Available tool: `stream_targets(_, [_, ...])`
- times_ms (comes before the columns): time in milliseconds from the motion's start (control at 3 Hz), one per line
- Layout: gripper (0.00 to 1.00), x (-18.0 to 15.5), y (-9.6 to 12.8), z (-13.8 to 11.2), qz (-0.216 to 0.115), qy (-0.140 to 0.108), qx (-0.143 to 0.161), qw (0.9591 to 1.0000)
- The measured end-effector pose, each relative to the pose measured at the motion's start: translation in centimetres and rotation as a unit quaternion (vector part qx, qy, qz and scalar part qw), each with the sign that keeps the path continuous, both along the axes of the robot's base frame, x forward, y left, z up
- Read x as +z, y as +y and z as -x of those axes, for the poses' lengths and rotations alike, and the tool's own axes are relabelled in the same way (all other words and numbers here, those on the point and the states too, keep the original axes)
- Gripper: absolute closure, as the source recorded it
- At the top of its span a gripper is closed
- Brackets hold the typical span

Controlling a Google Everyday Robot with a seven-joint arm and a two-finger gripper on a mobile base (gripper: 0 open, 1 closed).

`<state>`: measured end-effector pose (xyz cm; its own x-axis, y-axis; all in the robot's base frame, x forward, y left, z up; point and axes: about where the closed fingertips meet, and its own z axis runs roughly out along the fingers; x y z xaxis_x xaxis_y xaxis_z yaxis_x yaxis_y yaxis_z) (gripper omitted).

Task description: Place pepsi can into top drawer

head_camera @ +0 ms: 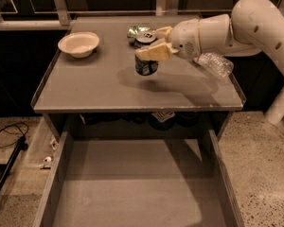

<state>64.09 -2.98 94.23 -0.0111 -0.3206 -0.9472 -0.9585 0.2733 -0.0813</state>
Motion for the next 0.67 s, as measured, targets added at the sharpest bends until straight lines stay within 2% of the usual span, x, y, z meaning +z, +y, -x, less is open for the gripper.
stream_targets(667, [1.00, 1.2, -5.8, 7.9, 0.009, -0.009, -0.054, 0.9985])
